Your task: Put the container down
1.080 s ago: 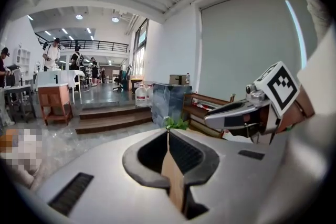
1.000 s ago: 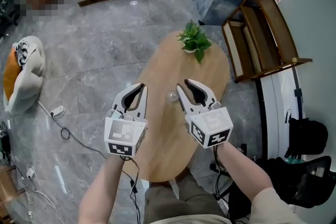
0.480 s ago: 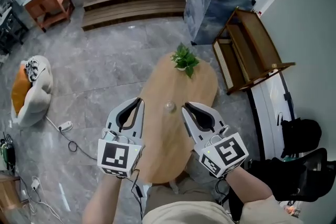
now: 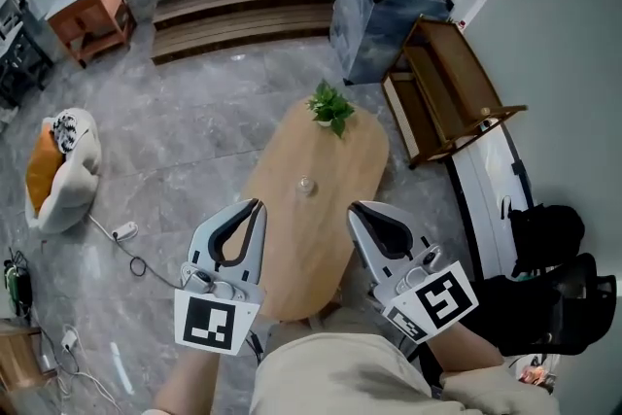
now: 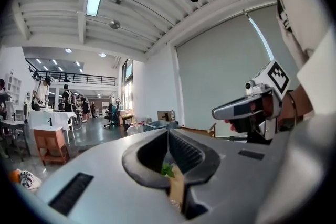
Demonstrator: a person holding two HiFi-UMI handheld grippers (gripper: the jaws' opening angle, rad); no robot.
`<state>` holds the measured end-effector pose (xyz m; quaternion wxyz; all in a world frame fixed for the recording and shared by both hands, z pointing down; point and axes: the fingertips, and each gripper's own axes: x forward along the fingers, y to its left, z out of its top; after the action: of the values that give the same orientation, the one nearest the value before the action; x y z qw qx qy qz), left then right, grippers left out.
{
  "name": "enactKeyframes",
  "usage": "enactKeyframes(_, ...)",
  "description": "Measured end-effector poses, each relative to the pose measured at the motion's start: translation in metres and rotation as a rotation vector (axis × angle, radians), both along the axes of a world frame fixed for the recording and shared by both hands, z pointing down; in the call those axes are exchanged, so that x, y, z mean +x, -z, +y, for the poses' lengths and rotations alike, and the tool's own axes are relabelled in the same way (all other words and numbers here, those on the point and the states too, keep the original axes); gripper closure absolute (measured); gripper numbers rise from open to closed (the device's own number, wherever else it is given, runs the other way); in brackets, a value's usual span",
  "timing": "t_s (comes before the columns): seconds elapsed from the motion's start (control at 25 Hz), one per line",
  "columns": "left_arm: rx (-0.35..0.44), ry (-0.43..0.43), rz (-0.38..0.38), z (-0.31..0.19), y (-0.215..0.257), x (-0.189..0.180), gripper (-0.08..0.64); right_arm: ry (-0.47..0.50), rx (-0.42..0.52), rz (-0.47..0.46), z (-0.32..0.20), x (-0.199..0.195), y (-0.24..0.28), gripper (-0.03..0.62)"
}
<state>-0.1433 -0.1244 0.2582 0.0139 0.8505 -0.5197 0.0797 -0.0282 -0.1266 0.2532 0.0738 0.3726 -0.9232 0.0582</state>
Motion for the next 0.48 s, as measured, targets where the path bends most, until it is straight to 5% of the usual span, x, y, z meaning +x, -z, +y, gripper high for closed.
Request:
enactKeyframes(0.32,-0.017,-0.022,-0.04,0.051,0.006,0.021,0.548,0.008,-0.022,-0.01,0.039,0.015,0.012,0.588)
enactKeyframes(0.48,-0.06,-0.001,0.01,0.064,-0.003,0.022,0.548,0.015,-0.041,0.013,0.055,0.02,0.005,0.588)
